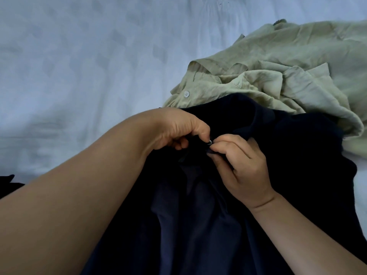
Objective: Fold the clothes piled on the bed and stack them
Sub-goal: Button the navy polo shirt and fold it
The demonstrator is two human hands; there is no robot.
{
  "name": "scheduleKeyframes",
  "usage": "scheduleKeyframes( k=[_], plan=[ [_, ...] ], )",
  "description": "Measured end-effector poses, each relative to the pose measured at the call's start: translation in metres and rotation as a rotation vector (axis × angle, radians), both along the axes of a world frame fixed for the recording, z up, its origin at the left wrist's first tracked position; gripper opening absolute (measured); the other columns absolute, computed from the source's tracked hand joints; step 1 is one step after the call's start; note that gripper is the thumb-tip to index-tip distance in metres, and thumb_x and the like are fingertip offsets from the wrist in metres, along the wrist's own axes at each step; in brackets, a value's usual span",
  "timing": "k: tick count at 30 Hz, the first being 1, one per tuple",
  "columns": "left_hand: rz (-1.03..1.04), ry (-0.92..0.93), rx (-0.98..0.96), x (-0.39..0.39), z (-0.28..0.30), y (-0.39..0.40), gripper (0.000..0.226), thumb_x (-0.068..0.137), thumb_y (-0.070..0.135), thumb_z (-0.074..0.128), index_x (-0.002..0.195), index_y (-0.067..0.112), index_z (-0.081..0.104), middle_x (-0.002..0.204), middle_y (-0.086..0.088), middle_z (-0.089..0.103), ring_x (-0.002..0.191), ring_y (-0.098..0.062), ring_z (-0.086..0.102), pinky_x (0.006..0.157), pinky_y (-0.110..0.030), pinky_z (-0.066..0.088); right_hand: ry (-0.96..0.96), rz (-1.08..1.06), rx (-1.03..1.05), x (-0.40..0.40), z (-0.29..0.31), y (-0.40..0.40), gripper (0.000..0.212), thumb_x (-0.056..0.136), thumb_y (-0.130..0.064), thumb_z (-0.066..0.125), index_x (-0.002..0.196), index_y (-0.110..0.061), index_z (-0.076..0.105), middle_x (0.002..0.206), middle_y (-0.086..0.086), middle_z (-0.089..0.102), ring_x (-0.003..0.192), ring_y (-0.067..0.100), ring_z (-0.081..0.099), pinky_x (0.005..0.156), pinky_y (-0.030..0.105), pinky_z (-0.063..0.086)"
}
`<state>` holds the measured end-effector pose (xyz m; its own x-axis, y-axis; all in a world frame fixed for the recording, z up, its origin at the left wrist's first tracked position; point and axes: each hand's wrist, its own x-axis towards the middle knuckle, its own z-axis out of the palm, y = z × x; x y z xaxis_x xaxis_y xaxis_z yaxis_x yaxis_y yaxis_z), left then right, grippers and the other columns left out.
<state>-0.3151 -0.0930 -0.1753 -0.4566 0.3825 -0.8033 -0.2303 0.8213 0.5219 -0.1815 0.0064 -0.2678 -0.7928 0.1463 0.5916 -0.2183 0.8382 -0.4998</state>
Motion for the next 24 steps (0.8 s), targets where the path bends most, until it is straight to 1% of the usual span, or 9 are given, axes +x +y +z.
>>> scheduleKeyframes(
  k=[3,5,8,11,14,17,19,21,24],
  plan=[
    [-0.017,0.033,-0.036,0.002,-0.004,0.004,0.031,0.073,0.013,0.071,0.054,0.015,0.047,0.034,0.004,0.041,0.035,-0.010,0.036,0.041,-0.017,0.029,0.017,-0.009,-0.048,0.002,-0.003,-0.001,0.005,0.082,-0.004,0.069,0.080,0.000,0.068,0.087,0.009,0.069,0.074,0.023,0.065,0.068,0.034,0.047],
    [-0.011,0.069,-0.052,0.004,-0.009,0.005,0.034,0.070,0.014,0.074,0.050,0.014,0.047,0.040,0.000,0.042,0.040,-0.013,0.036,0.043,-0.019,0.029,0.027,-0.015,-0.099,0.003,-0.004,-0.001,0.008,0.082,-0.006,0.068,0.080,0.001,0.066,0.086,0.009,0.069,0.080,0.017,0.063,0.071,0.030,0.047],
    [-0.013,0.121,-0.067,0.006,-0.014,0.005,0.032,0.064,0.017,0.077,0.049,0.013,0.049,0.048,-0.004,0.044,0.046,-0.017,0.037,0.047,-0.023,0.030,0.027,-0.015,-0.200,0.003,-0.005,-0.001,0.012,0.079,-0.005,0.073,0.078,0.004,0.064,0.089,0.010,0.068,0.086,0.015,0.063,0.074,0.032,0.051],
    [-0.040,0.169,-0.060,0.008,-0.017,0.005,0.025,0.061,0.020,0.078,0.055,0.013,0.055,0.049,-0.003,0.045,0.049,-0.018,0.040,0.050,-0.024,0.033,-0.012,-0.006,-0.274,0.001,-0.006,0.002,0.015,0.075,-0.001,0.075,0.078,0.006,0.062,0.094,0.012,0.061,0.090,0.015,0.058,0.084,0.018,0.046],
    [-0.071,0.187,-0.014,0.006,-0.018,0.004,0.020,0.063,0.023,0.077,0.070,0.007,0.068,0.051,-0.003,0.048,0.054,-0.018,0.044,0.057,-0.028,0.036,-0.062,0.004,-0.362,-0.003,-0.006,0.005,0.017,0.075,-0.006,0.074,0.077,0.003,0.060,0.094,0.007,0.057,0.090,0.009,0.054,0.084,0.012,0.040],
    [-0.119,0.184,0.027,0.005,-0.017,0.000,0.023,0.070,0.025,0.076,0.080,0.005,0.072,0.051,-0.001,0.051,0.050,-0.012,0.045,0.056,-0.024,0.036,-0.098,0.026,-0.455,-0.006,-0.007,0.007,0.020,0.074,-0.015,0.072,0.075,0.001,0.060,0.090,0.004,0.057,0.087,0.005,0.055,0.082,0.011,0.039],
    [-0.213,0.245,0.080,0.006,-0.017,-0.003,0.011,0.076,0.026,0.072,0.073,0.015,0.074,0.055,0.001,0.058,0.050,-0.006,0.049,0.057,-0.021,0.041,-0.112,0.036,-0.491,-0.007,-0.009,0.008,0.021,0.073,-0.016,0.072,0.073,0.001,0.061,0.089,0.003,0.058,0.085,0.004,0.056,0.081,0.011,0.040],
    [-0.318,0.317,0.165,0.009,-0.018,-0.007,0.012,0.081,0.024,0.067,0.072,0.022,0.074,0.063,0.005,0.066,0.056,0.000,0.055,0.061,-0.019,0.045,-0.123,0.035,-0.503,-0.007,-0.010,0.009,0.021,0.072,-0.017,0.072,0.071,0.001,0.061,0.089,0.003,0.059,0.084,0.005,0.056,0.080,0.012,0.040],
    [-0.402,0.377,0.259,0.014,-0.019,-0.016,0.008,0.075,0.034,0.071,0.076,0.027,0.069,0.071,0.009,0.066,0.062,0.005,0.058,0.059,-0.011,0.042,-0.130,0.039,-0.520,-0.007,-0.010,0.010,0.018,0.072,-0.014,0.070,0.070,0.001,0.060,0.089,0.003,0.058,0.085,0.006,0.056,0.080,0.013,0.040]
  ],
)
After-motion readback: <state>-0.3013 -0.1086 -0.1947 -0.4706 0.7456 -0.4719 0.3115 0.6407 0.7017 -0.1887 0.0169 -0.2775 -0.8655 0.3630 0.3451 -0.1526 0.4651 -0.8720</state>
